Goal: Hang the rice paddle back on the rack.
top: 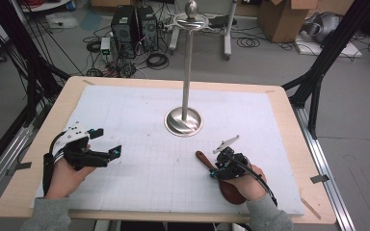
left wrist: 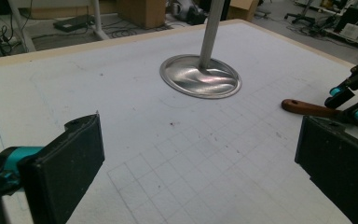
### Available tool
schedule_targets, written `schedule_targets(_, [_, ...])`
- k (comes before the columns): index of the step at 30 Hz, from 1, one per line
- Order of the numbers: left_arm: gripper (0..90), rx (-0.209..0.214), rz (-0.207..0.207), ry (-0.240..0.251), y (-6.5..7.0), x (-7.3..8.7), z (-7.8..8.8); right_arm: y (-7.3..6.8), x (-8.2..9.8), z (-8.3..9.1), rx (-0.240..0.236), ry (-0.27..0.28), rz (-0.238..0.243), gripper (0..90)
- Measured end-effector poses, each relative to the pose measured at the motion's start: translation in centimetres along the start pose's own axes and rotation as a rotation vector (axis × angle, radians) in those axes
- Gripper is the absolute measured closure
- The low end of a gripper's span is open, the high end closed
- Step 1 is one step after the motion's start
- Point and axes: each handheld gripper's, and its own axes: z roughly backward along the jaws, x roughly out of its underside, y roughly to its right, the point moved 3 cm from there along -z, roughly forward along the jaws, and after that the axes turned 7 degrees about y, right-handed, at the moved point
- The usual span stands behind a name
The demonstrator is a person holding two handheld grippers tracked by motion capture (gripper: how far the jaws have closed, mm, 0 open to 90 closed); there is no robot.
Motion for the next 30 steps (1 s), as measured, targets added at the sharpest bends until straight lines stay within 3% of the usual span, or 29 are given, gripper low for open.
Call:
schedule_targets(18, [1.7,-0.01,-0.007,-0.007,-0.22,0.12,0.15,-0.81,0.27,0.17,0.026,-0.001,0.009,71.5])
schedule_targets(20, [1.7,-0.007,-0.005,-0.01,-0.19,0.17,0.09,-0.87,0.26,0.2,0.017,-0.004,0.012,76.1])
schedule_targets(30, [1.7,-0.006,0.001,-0.011,-0.19,0.25,-0.01,-0.75,0.2,0.44,-0.013,0.007,0.028,76.9])
